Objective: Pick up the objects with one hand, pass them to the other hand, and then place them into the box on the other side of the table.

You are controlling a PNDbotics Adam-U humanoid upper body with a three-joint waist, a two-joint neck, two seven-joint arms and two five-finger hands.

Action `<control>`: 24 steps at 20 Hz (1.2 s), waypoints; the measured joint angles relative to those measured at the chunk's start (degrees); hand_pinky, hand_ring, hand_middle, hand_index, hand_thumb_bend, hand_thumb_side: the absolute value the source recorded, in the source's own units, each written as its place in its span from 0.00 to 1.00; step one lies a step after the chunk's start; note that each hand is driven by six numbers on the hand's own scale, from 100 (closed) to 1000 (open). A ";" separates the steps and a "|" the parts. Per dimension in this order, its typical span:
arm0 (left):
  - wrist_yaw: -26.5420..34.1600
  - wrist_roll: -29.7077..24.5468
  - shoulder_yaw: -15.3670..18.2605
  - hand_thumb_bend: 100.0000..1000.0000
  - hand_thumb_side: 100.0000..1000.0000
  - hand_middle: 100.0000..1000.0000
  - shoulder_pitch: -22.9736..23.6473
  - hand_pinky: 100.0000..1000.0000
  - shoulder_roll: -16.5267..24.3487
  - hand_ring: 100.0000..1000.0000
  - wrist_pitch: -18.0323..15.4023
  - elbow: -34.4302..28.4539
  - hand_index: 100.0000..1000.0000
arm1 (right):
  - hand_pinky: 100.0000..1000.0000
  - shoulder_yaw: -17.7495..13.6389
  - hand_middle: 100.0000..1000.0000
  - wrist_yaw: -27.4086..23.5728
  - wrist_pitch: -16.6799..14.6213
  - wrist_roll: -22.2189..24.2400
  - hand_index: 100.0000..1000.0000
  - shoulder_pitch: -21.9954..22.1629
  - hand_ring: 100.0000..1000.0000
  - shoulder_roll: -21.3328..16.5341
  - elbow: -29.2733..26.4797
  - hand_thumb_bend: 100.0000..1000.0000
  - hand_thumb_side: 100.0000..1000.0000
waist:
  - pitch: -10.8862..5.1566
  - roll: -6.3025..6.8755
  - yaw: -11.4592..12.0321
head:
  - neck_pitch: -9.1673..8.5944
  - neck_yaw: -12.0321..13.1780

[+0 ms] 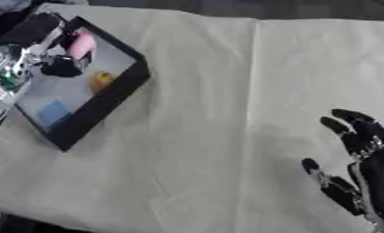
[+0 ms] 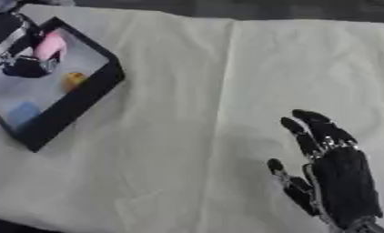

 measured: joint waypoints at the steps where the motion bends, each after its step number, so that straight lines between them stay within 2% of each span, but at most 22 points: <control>1: -0.16 0.25 0.11 0.18 0.08 0.55 0.05 0.81 -0.09 0.65 0.01 0.23 0.65 | 0.46 -0.02 0.73 0.11 -0.02 -0.02 0.76 0.02 0.75 0.12 0.00 0.65 0.00 | 0.03 0.00 -0.04 | 0.00 0.06; 3: -0.58 0.55 0.14 0.21 0.07 0.63 0.05 0.84 -0.29 0.72 -0.07 0.47 0.74 | 0.46 -0.20 0.73 0.20 -0.11 -0.12 0.76 0.06 0.75 0.15 0.00 0.64 0.00 | 0.05 0.00 -0.07 | 0.00 0.11; 4: -0.96 0.63 0.15 0.21 0.32 0.65 0.05 0.85 -0.31 0.74 -0.14 0.53 0.76 | 0.46 -0.35 0.73 0.20 -0.15 -0.16 0.76 0.15 0.74 0.16 0.00 0.64 0.00 | 0.05 0.00 -0.08 | 0.00 0.12; 5: -1.46 0.72 0.17 0.26 0.49 0.67 0.05 0.85 -0.31 0.76 -0.23 0.58 0.78 | 0.46 -0.38 0.73 0.20 -0.19 -0.20 0.76 0.27 0.74 0.19 0.00 0.64 0.00 | 0.05 0.00 -0.08 | 0.00 0.15; 6: -2.00 0.79 0.26 0.31 0.59 0.68 0.05 0.85 -0.31 0.76 -0.30 0.59 0.80 | 0.46 -0.47 0.73 0.20 -0.25 -0.26 0.76 0.38 0.74 0.23 0.00 0.64 0.00 | 0.05 0.00 -0.08 | 0.00 0.19; 9: -3.27 1.09 0.48 0.34 0.69 0.69 0.05 0.85 -0.31 0.77 -0.33 0.58 0.80 | 0.46 -0.70 0.73 0.19 -0.50 -0.51 0.76 0.49 0.74 0.29 0.00 0.64 0.00 | 0.05 0.00 -0.07 | 0.00 0.36; 10: -3.58 1.13 0.49 0.34 0.67 0.69 0.05 0.85 -0.31 0.76 -0.29 0.58 0.80 | 0.46 -0.72 0.73 0.18 -0.60 -0.62 0.76 0.49 0.74 0.29 0.00 0.64 0.00 | 0.05 0.00 -0.07 | 0.00 0.40; 11: -3.79 1.18 0.50 0.35 0.55 0.68 0.05 0.84 -0.31 0.76 -0.22 0.57 0.80 | 0.46 -0.75 0.73 0.18 -0.67 -0.69 0.76 0.49 0.74 0.29 0.00 0.64 0.00 | 0.05 0.00 -0.07 | -0.01 0.45; 12: -4.00 1.27 0.53 0.36 0.49 0.68 0.05 0.84 -0.31 0.76 -0.13 0.54 0.81 | 0.46 -0.82 0.73 0.17 -0.75 -0.77 0.76 0.51 0.74 0.29 0.00 0.64 0.00 | 0.05 0.00 -0.07 | -0.02 0.50; 15: -4.22 1.68 0.60 0.33 0.46 0.68 0.05 0.84 -0.31 0.76 0.16 0.28 0.81 | 0.46 -1.05 0.73 0.17 -0.91 -0.94 0.76 0.68 0.74 0.29 0.00 0.64 0.00 | 0.05 0.00 -0.07 | -0.08 0.55; 17: -4.12 1.94 0.64 0.21 0.52 0.67 0.08 0.86 -0.31 0.75 0.35 -0.04 0.81 | 0.47 -1.12 0.73 0.17 -1.00 -1.04 0.76 0.95 0.75 0.29 0.00 0.64 0.00 | 0.05 0.00 -0.07 | -0.08 0.54; 19: -3.39 2.33 0.94 0.00 0.77 0.67 0.31 0.88 -0.31 0.73 0.69 -0.75 0.80 | 0.48 -1.37 0.73 0.19 -1.07 -1.12 0.76 1.01 0.75 0.29 0.00 0.64 0.00 | 0.05 0.00 -0.06 | -0.08 0.38; 20: -2.84 2.65 1.25 0.00 0.82 0.67 0.55 0.91 -0.31 0.72 0.84 -1.39 0.78 | 0.48 -1.48 0.73 0.22 -1.13 -1.17 0.76 1.07 0.75 0.28 0.00 0.64 0.00 | 0.05 0.00 -0.06 | -0.04 0.02; 21: -2.21 3.05 1.73 0.00 0.80 0.66 0.74 0.91 -0.30 0.72 0.86 -2.26 0.78 | 0.48 -1.74 0.73 0.24 -1.21 -1.26 0.76 1.28 0.74 0.28 0.00 0.64 0.00 | 0.05 0.00 -0.06 | 0.03 -0.57; 22: -1.54 3.49 2.33 0.00 0.66 0.65 1.03 0.92 -0.30 0.70 0.76 -3.32 0.77 | 0.46 -2.01 0.72 0.25 -1.34 -1.39 0.74 1.54 0.74 0.28 0.00 0.63 0.00 | 0.04 0.00 -0.09 | 0.24 -1.32; 24: 0.01 4.26 3.66 0.00 0.57 0.65 1.86 0.94 -0.19 0.68 0.28 -5.62 0.77 | 0.46 -3.03 0.72 0.02 -1.63 -1.71 0.73 2.06 0.74 0.26 0.00 0.61 0.00 | -0.01 0.00 -0.18 | 0.79 -3.18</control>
